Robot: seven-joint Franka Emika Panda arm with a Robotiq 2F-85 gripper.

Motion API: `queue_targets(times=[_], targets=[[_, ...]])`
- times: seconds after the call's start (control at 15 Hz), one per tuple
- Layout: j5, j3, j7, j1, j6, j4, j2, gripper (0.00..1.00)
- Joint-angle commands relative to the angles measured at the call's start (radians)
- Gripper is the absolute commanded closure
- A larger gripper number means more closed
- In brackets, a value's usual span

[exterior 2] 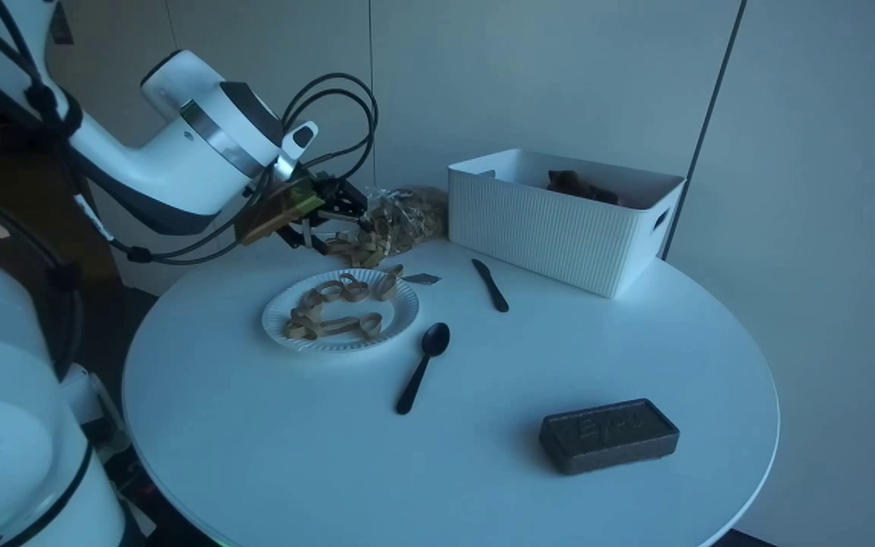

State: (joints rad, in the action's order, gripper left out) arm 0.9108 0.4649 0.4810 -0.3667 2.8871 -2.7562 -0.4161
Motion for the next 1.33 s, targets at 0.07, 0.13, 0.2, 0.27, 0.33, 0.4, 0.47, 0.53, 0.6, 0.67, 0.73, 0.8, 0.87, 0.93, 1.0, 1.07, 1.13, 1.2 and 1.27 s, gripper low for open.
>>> queue_targets(times=[0.07, 0.13, 0.2, 0.27, 0.33, 0.4, 0.47, 0.53, 0.6, 0.67, 0.73, 0.8, 0.87, 0.93, 1.0, 1.07, 1.13, 1.2, 1.27], targets=[[-0.092, -0.080, -0.073, 0.116, -0.029, -0.001, 0.013, 0.00], [-0.138, -0.120, -0.114, 0.166, -0.034, -0.002, 0.023, 0.00], [-0.184, -0.163, -0.151, 0.220, -0.054, -0.003, 0.017, 0.00], [-0.256, -0.210, -0.222, 0.281, -0.067, -0.003, 0.015, 0.00], [-0.316, -0.235, -0.264, 0.321, -0.098, -0.003, -0.006, 0.00], [-0.316, -0.274, -0.253, 0.359, -0.147, -0.002, -0.045, 0.00], [-0.320, -0.283, -0.237, 0.362, -0.200, 0.000, -0.086, 0.00], [-0.331, -0.307, -0.236, 0.388, -0.255, 0.005, -0.112, 0.00], [-0.326, -0.321, -0.233, 0.400, -0.308, 0.009, -0.142, 0.00], [-0.327, -0.343, -0.246, 0.420, -0.366, 0.013, -0.171, 0.00], [-0.322, -0.353, -0.246, 0.426, -0.413, -0.007, -0.223, 0.00], [-0.323, -0.375, -0.265, 0.441, -0.457, -0.012, -0.250, 0.00], [-0.325, -0.402, -0.284, 0.466, -0.506, 0.014, -0.246, 0.00], [-0.333, -0.429, -0.320, 0.490, -0.532, 0.012, -0.257, 0.00], [-0.345, -0.466, -0.365, 0.522, -0.543, 0.012, -0.259, 0.00], [-0.360, -0.505, -0.407, 0.555, -0.542, 0.012, -0.259, 0.00], [-0.377, -0.550, -0.454, 0.590, -0.535, 0.011, -0.255, 0.00], [-0.402, -0.600, -0.509, 0.628, -0.527, 0.010, -0.254, 0.00], [-0.418, -0.657, -0.570, 0.665, -0.508, 0.008, -0.252, 0.00]])
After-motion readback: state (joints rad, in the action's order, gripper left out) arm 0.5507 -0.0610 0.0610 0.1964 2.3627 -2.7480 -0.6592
